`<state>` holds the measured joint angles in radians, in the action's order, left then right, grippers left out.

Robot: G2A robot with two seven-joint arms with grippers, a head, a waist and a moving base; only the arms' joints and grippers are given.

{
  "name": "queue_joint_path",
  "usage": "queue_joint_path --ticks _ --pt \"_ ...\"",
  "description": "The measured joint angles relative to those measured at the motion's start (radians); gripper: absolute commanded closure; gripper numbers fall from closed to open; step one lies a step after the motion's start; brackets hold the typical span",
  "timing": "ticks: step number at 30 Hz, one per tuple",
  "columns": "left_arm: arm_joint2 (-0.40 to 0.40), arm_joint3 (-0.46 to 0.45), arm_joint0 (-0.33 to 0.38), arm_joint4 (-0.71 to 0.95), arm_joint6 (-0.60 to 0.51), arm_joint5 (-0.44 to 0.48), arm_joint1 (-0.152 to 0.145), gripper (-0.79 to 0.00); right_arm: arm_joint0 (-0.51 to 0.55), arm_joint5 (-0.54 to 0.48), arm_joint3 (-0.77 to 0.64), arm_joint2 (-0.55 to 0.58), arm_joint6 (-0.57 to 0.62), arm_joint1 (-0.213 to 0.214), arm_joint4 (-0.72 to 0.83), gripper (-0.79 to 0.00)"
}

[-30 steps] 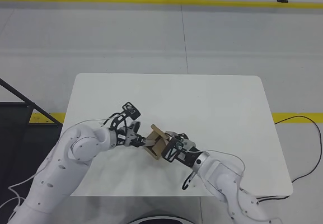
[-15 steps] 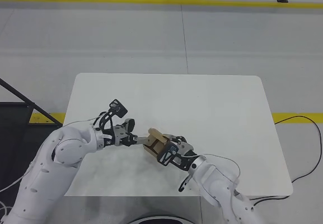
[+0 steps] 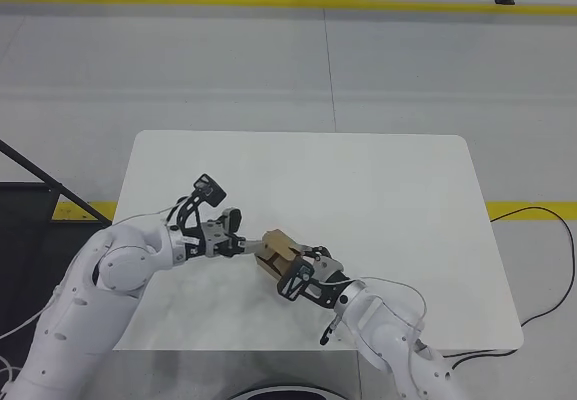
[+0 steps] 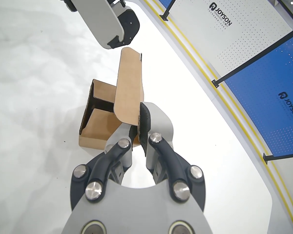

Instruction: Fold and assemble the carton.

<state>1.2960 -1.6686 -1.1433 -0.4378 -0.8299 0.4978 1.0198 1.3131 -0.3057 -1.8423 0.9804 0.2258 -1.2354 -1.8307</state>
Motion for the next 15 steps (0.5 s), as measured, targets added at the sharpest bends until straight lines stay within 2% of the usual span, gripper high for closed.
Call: queue_joint_path --ticks 3,10,15 --pt "-0.011 0.004 0.009 -0.029 0.035 -0.005 0.002 -0.785 0.0 -0.003 -0.001 0.0 -0.001 -0.001 -0.004 0.0" --pt "-0.006 0.014 0.005 -0.045 0.1 0.047 0.0 -0.785 0.003 0.005 -0.003 0.011 -0.01 -0.003 0.019 0.0" --pt "-0.005 0.012 -0.002 -0.078 0.128 0.09 -0.004 -0.785 -0.008 -0.033 0.0 0.023 -0.016 -0.003 0.037 0.0"
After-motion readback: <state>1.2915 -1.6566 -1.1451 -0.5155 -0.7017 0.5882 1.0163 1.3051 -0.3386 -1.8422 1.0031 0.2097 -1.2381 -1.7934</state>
